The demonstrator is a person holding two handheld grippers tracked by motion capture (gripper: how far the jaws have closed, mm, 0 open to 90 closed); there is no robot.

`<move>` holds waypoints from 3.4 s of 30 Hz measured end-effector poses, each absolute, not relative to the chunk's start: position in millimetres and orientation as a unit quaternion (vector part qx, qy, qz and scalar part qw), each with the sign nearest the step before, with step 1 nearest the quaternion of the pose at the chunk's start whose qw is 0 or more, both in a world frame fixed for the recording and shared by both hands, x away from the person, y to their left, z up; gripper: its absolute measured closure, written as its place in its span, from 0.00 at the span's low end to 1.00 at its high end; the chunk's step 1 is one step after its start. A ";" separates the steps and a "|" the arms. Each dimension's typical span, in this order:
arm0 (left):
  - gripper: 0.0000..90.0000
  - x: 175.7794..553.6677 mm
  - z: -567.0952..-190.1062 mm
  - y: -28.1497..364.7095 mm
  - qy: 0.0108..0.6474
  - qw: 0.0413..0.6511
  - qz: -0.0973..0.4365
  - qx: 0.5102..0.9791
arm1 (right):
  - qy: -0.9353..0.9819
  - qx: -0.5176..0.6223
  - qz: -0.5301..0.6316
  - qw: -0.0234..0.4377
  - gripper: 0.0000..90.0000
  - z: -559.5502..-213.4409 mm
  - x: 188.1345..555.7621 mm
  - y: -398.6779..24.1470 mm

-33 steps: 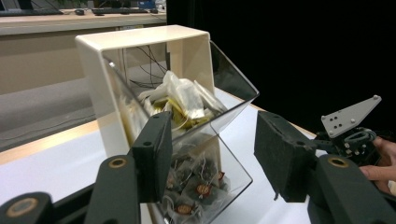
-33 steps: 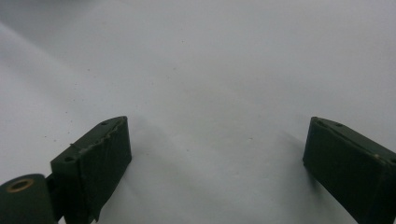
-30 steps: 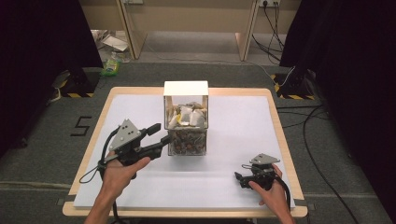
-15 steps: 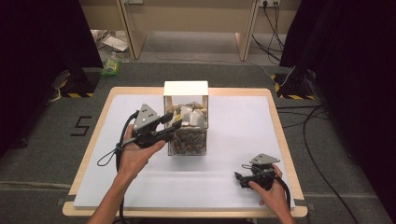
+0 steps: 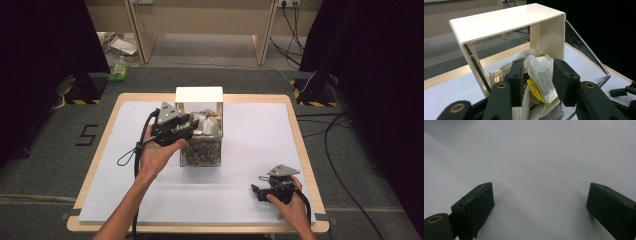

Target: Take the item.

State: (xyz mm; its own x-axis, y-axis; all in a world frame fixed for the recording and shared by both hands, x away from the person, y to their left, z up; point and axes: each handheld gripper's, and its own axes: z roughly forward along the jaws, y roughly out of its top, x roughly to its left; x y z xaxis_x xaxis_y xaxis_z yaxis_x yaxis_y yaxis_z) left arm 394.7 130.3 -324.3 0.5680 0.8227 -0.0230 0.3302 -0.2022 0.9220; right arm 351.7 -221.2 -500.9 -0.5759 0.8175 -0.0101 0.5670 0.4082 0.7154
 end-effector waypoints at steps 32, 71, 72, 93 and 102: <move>0.99 396.0 -310.2 123.9 0.359 0.496 0.244 0.752 | 0.819 0.422 0.343 0.184 0.09 -500.9 351.8 -221.2; 0.99 376.3 -264.3 195.2 0.372 0.532 0.251 0.718 | 0.819 0.423 0.342 0.183 0.09 -501.0 351.7 -221.1; 0.99 375.1 -264.8 198.0 0.372 0.532 0.253 0.717 | 0.818 0.423 0.342 0.183 0.09 -501.0 351.6 -221.0; 0.99 354.1 -302.3 250.8 0.414 0.544 0.282 0.673 | 0.819 0.422 0.342 0.184 0.09 -500.9 351.8 -221.3; 0.99 353.6 -322.4 257.1 0.427 0.540 0.284 0.668 | 0.818 0.423 0.343 0.184 0.09 -501.1 351.7 -221.0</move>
